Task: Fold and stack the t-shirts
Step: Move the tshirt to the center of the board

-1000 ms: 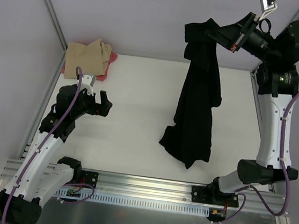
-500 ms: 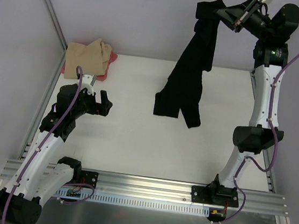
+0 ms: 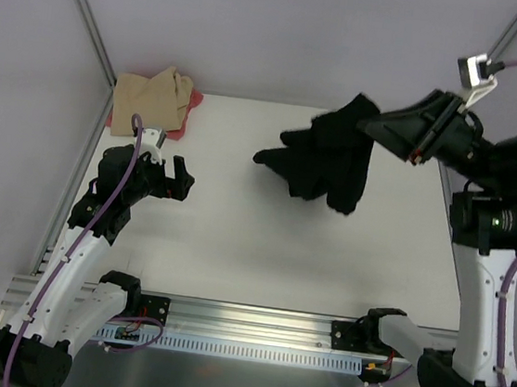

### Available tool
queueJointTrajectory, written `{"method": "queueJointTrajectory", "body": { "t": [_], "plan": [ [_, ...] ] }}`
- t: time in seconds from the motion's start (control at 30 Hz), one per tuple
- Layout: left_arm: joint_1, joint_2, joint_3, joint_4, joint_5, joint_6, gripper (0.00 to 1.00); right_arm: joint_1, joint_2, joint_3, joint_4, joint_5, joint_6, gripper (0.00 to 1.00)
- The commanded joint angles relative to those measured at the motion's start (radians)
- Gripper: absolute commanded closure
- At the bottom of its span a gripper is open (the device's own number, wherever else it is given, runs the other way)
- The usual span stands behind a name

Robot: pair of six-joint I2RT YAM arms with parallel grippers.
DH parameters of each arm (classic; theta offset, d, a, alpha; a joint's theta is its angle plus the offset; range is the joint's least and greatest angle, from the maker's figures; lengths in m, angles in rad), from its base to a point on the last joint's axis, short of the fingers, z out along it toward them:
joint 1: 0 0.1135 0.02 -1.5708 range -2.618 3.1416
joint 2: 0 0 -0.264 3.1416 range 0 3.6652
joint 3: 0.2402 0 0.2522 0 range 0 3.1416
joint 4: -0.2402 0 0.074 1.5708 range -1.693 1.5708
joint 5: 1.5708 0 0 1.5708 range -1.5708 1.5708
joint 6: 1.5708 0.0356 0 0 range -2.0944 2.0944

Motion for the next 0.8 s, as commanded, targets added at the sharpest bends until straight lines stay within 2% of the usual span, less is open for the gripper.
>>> {"method": "queueJointTrajectory", "body": {
  "t": [0.0,0.03,0.2,0.37,0.43,0.47,0.53,0.57,0.63,0.77],
  "plan": [
    [-0.007,-0.004,0.033,0.006,0.009,0.015,0.01,-0.009,-0.180,-0.284,-0.123,0.065,-0.129,0.53],
    [-0.007,-0.001,0.038,0.007,0.012,0.014,0.01,-0.007,-0.218,-0.394,-0.151,0.084,-0.177,0.01],
    [-0.007,0.007,0.041,0.006,0.023,0.009,0.01,-0.016,-0.365,-0.551,-0.329,0.156,-0.264,0.00],
    [-0.007,0.004,0.035,0.018,0.046,-0.009,0.01,-0.021,-0.379,-0.549,-0.448,0.171,-0.321,0.01],
    [-0.007,0.012,0.036,0.035,0.084,-0.049,0.01,-0.021,-0.373,-0.535,-0.492,0.191,-0.367,0.01],
    [-0.007,0.019,0.042,0.045,0.144,-0.063,0.01,-0.021,-0.367,-0.527,-0.560,0.252,-0.393,0.00],
    [-0.006,0.074,0.083,0.062,0.202,-0.121,0.01,-0.021,-0.364,-0.510,-0.636,0.342,-0.485,0.01],
    [-0.010,0.108,0.106,0.064,0.262,-0.139,0.01,-0.021,-0.362,-0.515,-0.688,0.443,-0.507,0.01],
    [-0.034,0.240,0.207,0.032,0.302,-0.155,0.01,-0.021,-0.362,-0.559,-0.702,0.501,-0.545,0.01],
    [-0.186,0.500,0.430,-0.080,0.177,-0.098,0.01,-0.021,-0.371,-0.675,-0.646,0.535,-0.539,0.01]
  ]
}}
